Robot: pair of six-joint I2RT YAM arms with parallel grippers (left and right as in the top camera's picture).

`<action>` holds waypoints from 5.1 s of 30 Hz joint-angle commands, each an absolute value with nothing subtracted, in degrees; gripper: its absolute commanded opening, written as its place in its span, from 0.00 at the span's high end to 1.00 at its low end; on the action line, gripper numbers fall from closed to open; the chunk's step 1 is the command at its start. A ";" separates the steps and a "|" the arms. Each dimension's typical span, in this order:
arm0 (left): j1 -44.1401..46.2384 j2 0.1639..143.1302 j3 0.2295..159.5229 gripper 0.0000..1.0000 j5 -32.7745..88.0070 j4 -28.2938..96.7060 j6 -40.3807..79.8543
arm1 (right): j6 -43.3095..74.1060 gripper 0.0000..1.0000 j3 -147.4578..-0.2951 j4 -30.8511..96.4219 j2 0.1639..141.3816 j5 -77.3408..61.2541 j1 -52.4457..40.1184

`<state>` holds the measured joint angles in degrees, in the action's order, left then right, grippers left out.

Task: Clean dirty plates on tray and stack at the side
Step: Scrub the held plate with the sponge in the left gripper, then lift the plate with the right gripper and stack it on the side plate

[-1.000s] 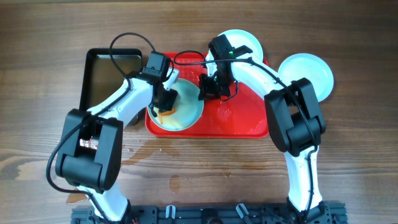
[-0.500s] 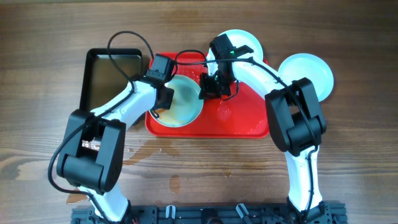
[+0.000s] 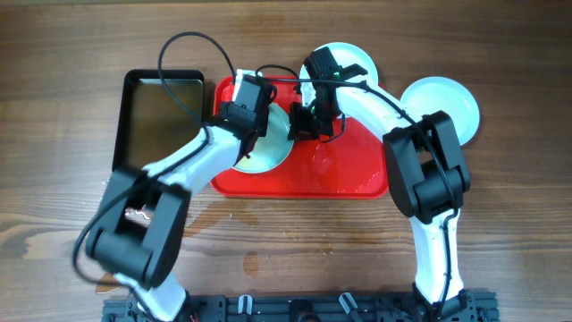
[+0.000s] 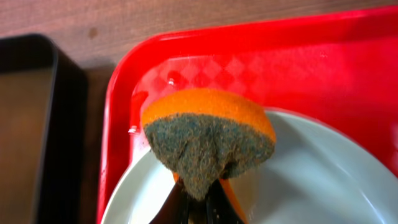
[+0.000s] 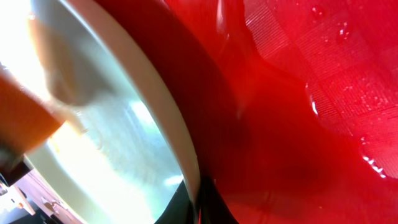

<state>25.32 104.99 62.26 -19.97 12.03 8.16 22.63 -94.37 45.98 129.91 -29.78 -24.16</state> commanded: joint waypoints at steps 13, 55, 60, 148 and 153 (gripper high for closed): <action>23.51 111.85 53.12 0.96 -13.54 10.94 4.71 | 20.99 0.96 -93.82 45.78 131.79 -30.11 -24.40; 21.32 105.86 56.99 0.96 2.35 12.14 11.27 | 21.02 0.96 -93.82 45.41 131.79 -30.11 -24.40; 16.97 105.89 56.99 0.96 -21.91 11.18 20.73 | 21.02 0.96 -93.84 45.43 131.79 -30.11 -24.40; 5.39 101.58 63.88 0.96 31.79 22.04 22.76 | 32.69 0.96 -93.25 57.67 104.64 23.79 -4.89; 5.39 101.58 63.86 0.96 31.79 22.04 22.76 | 31.35 0.96 -93.23 57.58 107.37 15.22 10.04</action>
<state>5.45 103.07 62.65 32.16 22.24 23.05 32.67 -93.76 57.67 106.06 23.00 6.17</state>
